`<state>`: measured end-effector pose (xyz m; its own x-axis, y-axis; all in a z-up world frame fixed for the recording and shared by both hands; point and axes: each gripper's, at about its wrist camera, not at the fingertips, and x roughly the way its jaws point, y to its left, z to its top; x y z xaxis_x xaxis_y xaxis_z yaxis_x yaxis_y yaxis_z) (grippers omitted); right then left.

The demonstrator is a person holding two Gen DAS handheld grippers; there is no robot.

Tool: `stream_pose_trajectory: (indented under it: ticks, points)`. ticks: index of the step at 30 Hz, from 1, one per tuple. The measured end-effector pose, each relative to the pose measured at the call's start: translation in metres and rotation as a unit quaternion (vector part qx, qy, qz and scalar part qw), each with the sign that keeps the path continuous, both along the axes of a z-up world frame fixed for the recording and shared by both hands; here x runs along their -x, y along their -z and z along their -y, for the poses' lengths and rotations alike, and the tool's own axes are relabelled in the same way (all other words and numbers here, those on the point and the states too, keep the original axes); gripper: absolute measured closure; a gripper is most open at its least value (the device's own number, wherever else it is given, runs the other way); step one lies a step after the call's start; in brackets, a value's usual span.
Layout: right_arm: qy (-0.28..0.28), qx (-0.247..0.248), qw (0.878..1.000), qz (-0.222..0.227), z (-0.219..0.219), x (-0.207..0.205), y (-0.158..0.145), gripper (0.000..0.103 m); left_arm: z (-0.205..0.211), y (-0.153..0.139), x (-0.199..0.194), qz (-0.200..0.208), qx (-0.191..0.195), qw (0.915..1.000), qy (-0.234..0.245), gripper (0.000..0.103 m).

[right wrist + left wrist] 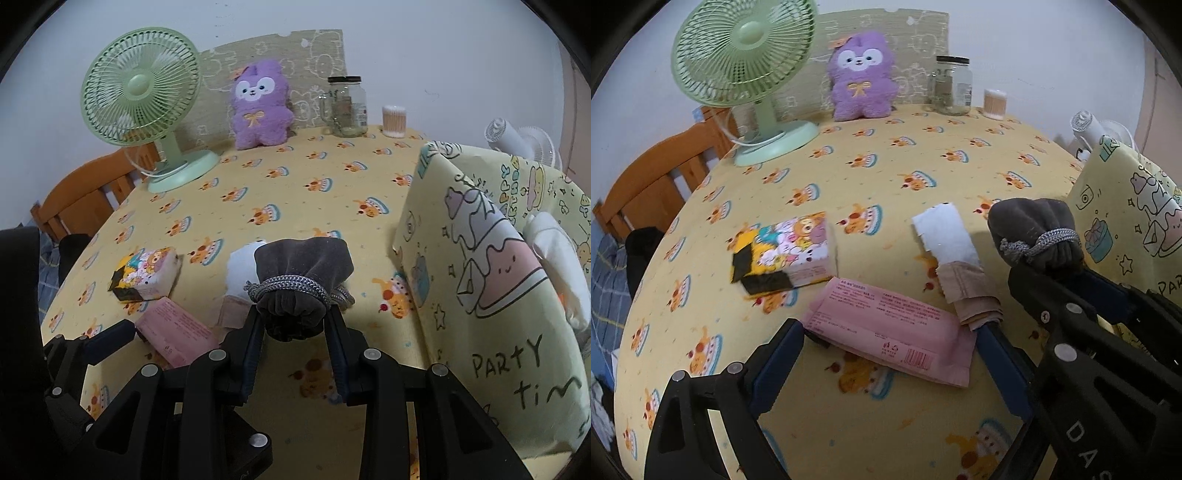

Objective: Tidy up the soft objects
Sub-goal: 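Move the left tool toward the pink packet while the right tool holds the pouch, then grasp the pink packet with the left tool and lift it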

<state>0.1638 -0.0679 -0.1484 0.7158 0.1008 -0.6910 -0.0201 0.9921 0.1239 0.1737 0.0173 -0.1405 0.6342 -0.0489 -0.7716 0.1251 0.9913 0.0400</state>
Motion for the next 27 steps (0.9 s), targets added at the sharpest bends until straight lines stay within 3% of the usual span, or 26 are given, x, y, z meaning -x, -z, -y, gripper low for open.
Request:
stream_pose_trajectory:
  ticks: [7,10,13,14,20,27]
  points:
    - [0.004,-0.015,1.0,-0.009,0.006,-0.005,0.0,0.067,0.004,0.002,-0.007,-0.019,0.023,0.9993,0.022,0.009]
    - [0.001,-0.017,1.0,-0.009,0.005,-0.004,-0.001,0.067,0.004,0.002,-0.006,-0.017,0.026,0.9993,0.023,0.018]
    - [-0.001,-0.017,1.0,-0.007,0.005,-0.003,-0.002,0.066,0.004,-0.002,-0.002,-0.005,0.029,0.9993,0.024,0.054]
    - [-0.002,-0.016,1.0,-0.007,0.005,-0.002,-0.002,0.066,0.004,-0.002,-0.001,-0.005,0.033,0.9991,0.027,0.058]
    - [-0.004,-0.012,1.0,-0.006,0.003,0.004,-0.003,0.066,0.004,-0.003,0.005,0.0,0.033,0.9991,0.026,0.073]
    - [-0.017,-0.008,1.0,-0.006,-0.004,0.012,-0.004,0.066,-0.002,-0.003,0.018,0.002,0.032,0.9993,0.022,0.082]
